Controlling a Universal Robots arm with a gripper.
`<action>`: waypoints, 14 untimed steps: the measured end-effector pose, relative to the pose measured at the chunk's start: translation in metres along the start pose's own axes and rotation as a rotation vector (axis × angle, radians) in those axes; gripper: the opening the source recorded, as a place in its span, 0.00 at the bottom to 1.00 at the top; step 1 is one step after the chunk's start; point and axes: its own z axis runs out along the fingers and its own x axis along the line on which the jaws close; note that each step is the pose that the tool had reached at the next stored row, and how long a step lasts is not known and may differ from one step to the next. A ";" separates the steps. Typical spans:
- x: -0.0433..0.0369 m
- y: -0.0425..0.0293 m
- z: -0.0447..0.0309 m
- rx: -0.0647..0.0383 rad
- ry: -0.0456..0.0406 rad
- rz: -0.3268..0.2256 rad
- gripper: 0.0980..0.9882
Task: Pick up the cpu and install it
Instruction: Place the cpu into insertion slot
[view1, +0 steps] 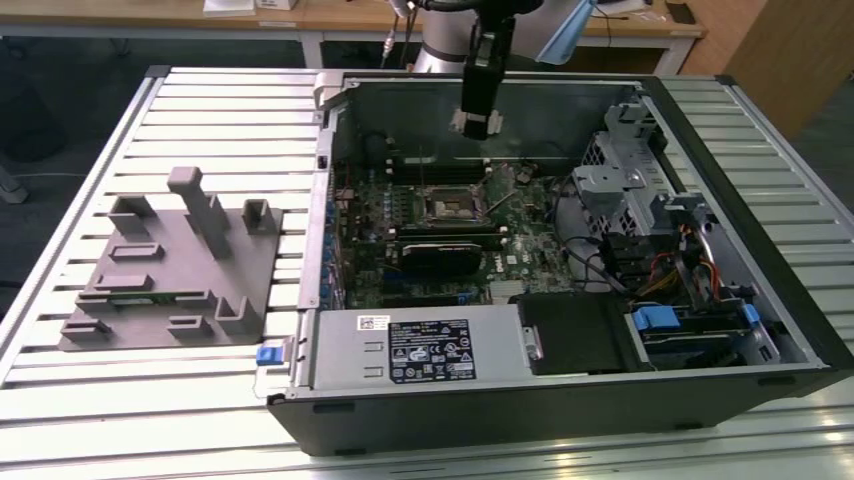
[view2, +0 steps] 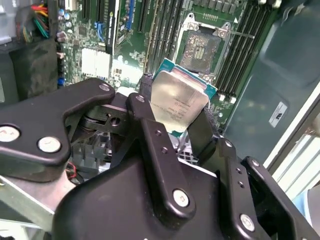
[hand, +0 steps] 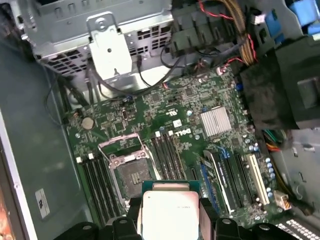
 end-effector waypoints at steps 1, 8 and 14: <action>0.0001 0.0003 0.0000 0.000 -0.0002 0.004 0.49; 0.0003 0.0006 0.0025 -0.001 0.0020 -0.085 0.49; 0.0004 0.0006 0.0056 -0.003 0.0046 -0.194 0.49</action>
